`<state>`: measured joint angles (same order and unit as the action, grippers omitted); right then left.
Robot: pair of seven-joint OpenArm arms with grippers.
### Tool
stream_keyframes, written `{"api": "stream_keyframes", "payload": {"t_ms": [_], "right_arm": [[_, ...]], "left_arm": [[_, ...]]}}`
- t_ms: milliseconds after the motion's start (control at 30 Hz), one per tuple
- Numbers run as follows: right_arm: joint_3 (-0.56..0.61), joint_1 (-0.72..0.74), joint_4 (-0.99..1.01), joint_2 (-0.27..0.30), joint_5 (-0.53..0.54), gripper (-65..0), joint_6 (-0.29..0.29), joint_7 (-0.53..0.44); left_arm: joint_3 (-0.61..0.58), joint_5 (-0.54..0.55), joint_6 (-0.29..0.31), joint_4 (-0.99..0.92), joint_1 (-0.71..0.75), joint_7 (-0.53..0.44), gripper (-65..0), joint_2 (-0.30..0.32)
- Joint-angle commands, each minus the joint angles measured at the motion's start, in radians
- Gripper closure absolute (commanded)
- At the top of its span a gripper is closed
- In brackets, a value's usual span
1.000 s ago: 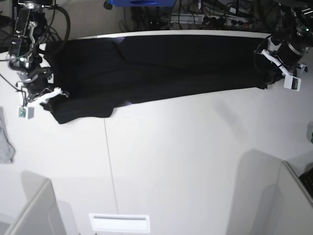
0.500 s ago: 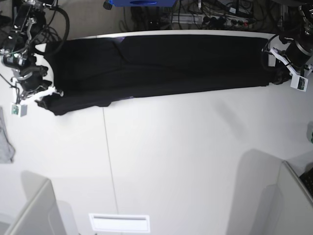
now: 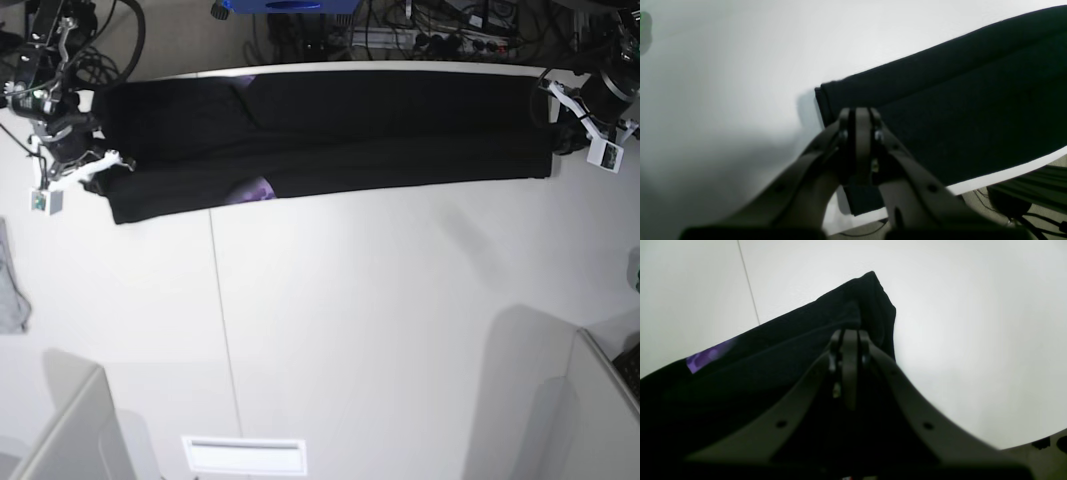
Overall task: Fold the T-shirt properly
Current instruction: 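Lift the hem with both grippers and fold it over toward the collar, then lower the folded hem onto the collar edge and hold with both grippers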
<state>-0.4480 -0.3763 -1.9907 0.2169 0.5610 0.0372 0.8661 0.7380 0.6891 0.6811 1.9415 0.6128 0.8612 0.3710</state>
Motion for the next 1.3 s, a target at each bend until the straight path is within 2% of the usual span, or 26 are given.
{"api": "stream_keyframes", "payload": {"t_ms": [0,100,233,333,500,600,933,1267], "right_arm": [[-0.016,-0.005,-0.022,-0.003,0.003,0.0,0.003,-0.023],[-0.076,-0.014,-0.025,-0.034,0.031,0.0,0.007,-0.018],[-0.128,-0.053,-0.028,-0.030,0.164,0.0,0.007,-0.018],[-0.151,-0.080,-0.028,-0.030,0.224,0.0,0.005,-0.017],[-0.151,-0.111,-0.028,-0.041,0.232,0.0,0.003,-0.003],[-0.156,-0.126,-0.028,-0.076,0.232,0.0,0.003,0.003],[-0.157,-0.188,-0.028,-0.081,0.230,0.0,0.003,-0.003],[-0.157,-0.186,-0.019,-0.086,0.224,0.0,-0.001,-0.002]], "left_arm": [[0.010,0.008,-0.002,0.011,0.002,-0.017,0.0,0.016],[0.010,0.008,-0.002,0.009,-0.001,-0.017,0.0,0.016],[0.010,0.008,-0.002,0.009,-0.003,-0.017,0.0,0.016],[0.010,0.008,-0.002,0.009,-0.003,-0.017,0.0,0.016],[0.010,0.008,-0.002,0.009,-0.001,-0.017,0.0,0.016],[0.010,0.008,-0.002,0.009,-0.001,-0.017,0.0,0.029],[0.008,0.008,-0.002,0.009,0.003,-0.017,0.0,0.033],[0.001,0.008,-0.002,0.005,0.003,-0.017,0.0,0.032]]}}
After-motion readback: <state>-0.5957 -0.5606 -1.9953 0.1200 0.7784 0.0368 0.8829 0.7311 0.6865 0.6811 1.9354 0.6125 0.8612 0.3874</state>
